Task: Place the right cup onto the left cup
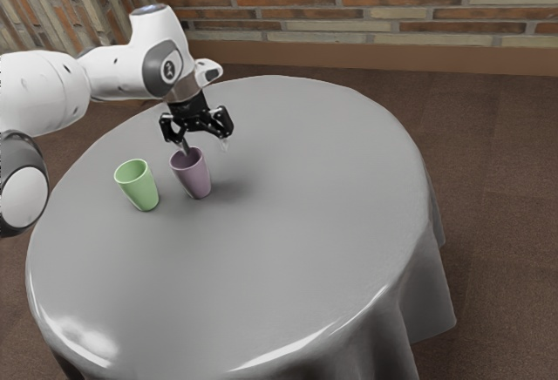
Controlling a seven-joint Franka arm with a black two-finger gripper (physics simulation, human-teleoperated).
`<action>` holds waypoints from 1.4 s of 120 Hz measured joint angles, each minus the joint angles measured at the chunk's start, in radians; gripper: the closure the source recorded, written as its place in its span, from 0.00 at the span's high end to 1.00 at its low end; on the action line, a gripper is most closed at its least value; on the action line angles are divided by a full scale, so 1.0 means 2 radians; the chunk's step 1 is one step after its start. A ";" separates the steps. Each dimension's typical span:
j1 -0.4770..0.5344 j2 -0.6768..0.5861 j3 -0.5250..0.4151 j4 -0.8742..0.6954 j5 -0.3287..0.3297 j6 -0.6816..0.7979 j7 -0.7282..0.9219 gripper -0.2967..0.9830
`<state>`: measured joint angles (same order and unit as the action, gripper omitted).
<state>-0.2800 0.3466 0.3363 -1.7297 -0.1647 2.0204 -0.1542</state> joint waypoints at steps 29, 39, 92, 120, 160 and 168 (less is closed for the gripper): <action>0.006 0.006 0.002 -0.022 0.002 0.027 -0.024 0.76; 0.006 0.004 0.003 -0.032 0.002 0.034 -0.030 0.75; 0.005 0.002 0.007 -0.051 0.002 0.057 -0.052 0.26; 0.004 0.000 0.009 -0.055 0.002 0.059 -0.058 0.18; -0.001 -0.010 0.009 -0.050 0.013 0.058 -0.068 0.16; -0.003 -0.021 0.009 -0.049 0.022 0.055 -0.070 0.16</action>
<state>-0.2867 0.3055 0.3541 -1.8283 -0.1216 2.1302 -0.2940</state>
